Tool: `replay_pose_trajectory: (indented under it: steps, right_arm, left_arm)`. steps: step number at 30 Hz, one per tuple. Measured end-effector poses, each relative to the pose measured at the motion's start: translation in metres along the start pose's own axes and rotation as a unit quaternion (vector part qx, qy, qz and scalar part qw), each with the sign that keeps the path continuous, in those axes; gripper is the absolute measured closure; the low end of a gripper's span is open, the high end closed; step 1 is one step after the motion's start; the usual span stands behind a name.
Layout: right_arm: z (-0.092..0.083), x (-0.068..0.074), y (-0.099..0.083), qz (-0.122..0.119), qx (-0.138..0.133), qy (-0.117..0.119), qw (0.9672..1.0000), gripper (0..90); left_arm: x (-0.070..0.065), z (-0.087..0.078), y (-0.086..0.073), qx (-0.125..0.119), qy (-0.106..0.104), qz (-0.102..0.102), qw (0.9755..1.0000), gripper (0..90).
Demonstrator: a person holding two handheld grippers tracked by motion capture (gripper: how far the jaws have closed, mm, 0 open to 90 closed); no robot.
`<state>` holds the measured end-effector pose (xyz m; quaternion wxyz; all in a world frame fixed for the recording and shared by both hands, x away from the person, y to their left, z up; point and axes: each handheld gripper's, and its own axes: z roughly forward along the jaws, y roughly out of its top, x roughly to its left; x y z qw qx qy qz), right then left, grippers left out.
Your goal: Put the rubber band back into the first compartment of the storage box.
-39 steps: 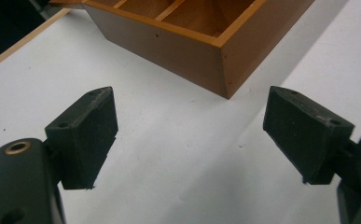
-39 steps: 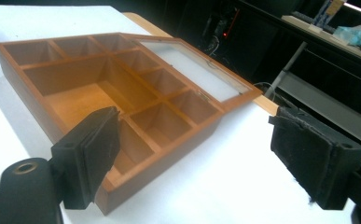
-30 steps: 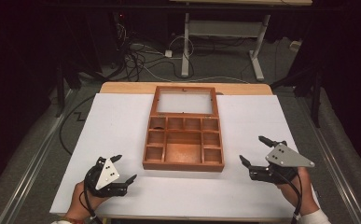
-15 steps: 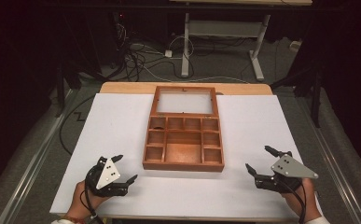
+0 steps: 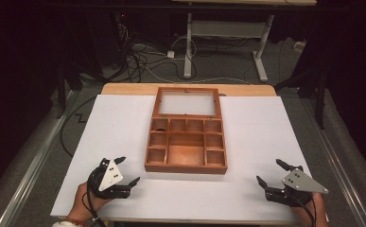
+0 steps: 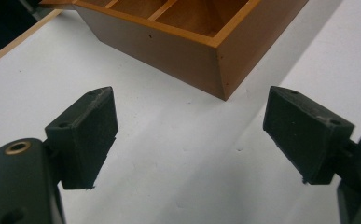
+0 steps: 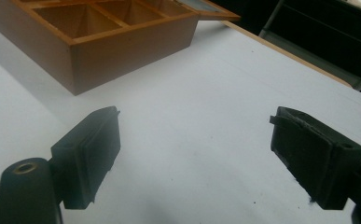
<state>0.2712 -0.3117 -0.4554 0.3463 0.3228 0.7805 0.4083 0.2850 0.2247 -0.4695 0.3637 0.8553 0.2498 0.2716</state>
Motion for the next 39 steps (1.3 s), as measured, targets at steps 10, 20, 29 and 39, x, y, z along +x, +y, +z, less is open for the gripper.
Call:
replay_pose_trajectory:
  steps: [10,20,29,39]
  right_arm:
    - [0.001,0.009,0.006,-0.01,-0.006,0.018,0.9998,16.8]
    - [-0.003,0.011,0.012,-0.011,-0.015,0.018,0.9997,16.8]
    - [-0.004,0.009,0.014,-0.011,-0.017,0.015,0.9997,16.8]
    - [-0.002,0.006,0.014,-0.008,-0.015,0.01,0.9998,16.9]
  left_arm:
    - [-0.003,-0.001,0.0,0.002,0.0,0.007,1.0,17.1]
    - [-0.004,-0.003,0.001,0.002,0.002,0.01,0.9999,17.1]
    - [-0.003,-0.002,0.001,0.005,0.004,0.006,1.0,17.1]
    - [0.0,0.001,0.0,0.007,0.003,0.003,1.0,17.1]
